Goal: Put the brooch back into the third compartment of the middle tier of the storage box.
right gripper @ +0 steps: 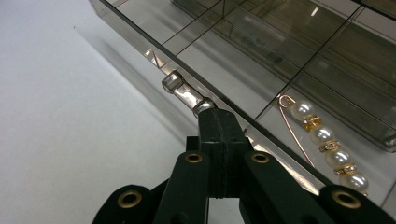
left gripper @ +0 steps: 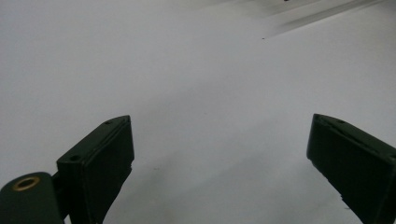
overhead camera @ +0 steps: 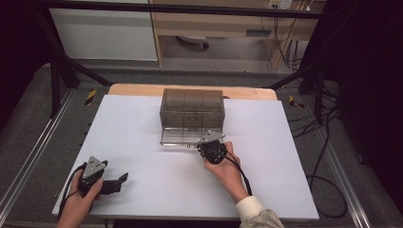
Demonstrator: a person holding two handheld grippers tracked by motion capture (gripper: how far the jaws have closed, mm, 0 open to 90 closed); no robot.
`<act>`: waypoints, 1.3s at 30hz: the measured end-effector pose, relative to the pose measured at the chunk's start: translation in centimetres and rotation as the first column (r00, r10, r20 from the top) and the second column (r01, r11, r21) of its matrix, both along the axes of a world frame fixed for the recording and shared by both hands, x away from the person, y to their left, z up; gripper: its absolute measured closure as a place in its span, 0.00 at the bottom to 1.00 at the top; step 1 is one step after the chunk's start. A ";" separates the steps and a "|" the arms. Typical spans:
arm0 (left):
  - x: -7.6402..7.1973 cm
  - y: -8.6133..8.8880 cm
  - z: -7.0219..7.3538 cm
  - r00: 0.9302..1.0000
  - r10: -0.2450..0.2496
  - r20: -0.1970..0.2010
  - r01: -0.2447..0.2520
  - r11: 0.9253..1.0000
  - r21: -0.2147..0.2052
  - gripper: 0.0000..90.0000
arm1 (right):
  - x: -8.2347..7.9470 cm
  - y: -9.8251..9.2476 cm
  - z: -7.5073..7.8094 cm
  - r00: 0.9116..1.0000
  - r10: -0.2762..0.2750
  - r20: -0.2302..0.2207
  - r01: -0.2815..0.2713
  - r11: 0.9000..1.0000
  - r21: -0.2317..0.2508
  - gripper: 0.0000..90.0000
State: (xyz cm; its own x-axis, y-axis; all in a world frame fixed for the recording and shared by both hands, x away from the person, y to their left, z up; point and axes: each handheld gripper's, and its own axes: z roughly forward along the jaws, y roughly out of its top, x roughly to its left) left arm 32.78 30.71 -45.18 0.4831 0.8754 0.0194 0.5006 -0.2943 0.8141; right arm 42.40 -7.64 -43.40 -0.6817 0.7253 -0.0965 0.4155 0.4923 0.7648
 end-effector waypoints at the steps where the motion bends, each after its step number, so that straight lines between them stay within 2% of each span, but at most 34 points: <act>1: 0.0 0.0 0.0 1.000 0.000 0.000 0.000 1.000 0.000 0.08 | 0.0 0.0 0.0 1.000 -0.002 0.000 0.002 1.000 0.002 1.00; 16: 0.0 0.0 0.0 1.000 0.001 0.001 -0.001 1.000 0.001 0.08 | 0.8 -0.2 0.6 1.000 -0.015 0.008 0.014 0.999 0.046 1.00; 39: 0.0 0.1 0.0 1.000 0.014 0.004 -0.014 1.000 -0.005 0.08 | 1.4 -0.4 0.7 1.000 -0.022 -0.004 0.022 0.998 0.064 1.00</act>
State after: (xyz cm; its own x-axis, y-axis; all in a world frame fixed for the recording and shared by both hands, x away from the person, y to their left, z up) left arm 32.82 30.81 -45.20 0.4703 0.8823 0.0172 0.5013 -0.2832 0.8177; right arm 43.81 -8.03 -42.66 -0.6657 0.7448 -0.0469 0.4287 0.4331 0.7928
